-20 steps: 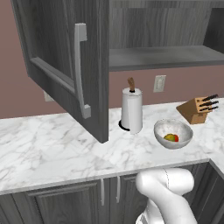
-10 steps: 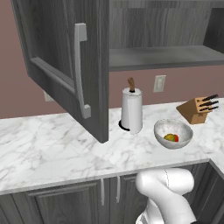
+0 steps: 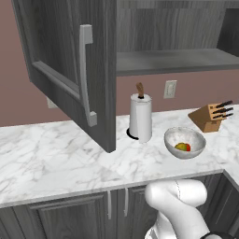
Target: Open the cabinet. Pick the apple and orange from the cabinet and place them into the bowl. Then close the cabinet.
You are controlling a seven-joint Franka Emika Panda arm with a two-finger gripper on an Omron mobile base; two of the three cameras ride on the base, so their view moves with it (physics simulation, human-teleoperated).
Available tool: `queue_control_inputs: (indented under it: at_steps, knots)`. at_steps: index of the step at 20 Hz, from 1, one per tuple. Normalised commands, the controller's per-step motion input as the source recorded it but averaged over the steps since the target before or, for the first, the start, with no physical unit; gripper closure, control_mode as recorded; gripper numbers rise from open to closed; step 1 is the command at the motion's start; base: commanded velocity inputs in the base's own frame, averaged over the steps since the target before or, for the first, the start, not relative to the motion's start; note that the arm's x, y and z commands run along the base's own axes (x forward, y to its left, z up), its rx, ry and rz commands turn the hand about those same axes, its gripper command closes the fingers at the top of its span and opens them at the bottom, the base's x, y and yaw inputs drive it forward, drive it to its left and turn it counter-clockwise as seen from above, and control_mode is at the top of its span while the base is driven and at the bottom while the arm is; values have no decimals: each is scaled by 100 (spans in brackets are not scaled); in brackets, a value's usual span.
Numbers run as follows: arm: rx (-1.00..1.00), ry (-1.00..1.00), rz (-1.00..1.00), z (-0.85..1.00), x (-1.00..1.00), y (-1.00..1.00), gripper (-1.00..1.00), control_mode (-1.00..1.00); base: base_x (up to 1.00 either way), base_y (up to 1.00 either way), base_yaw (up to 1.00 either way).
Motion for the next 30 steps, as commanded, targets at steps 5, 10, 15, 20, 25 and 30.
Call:
queue_control_inputs:
  at_steps: [5,10,15,20,25,30]
  knots:
    - [10,-24,0,0,64,-1,-100,-100,0,0,0]
    - [10,-23,0,0,72,0,-100,-100,0,0,0]
    - [10,-15,0,0,86,0,-100,-100,0,0,0]
    - [9,-5,0,0,89,2,-100,-100,0,0,0]
    - [8,-5,0,0,83,4,-100,-100,0,0,0]
    - [8,-6,0,0,88,5,-100,-100,0,0,0]
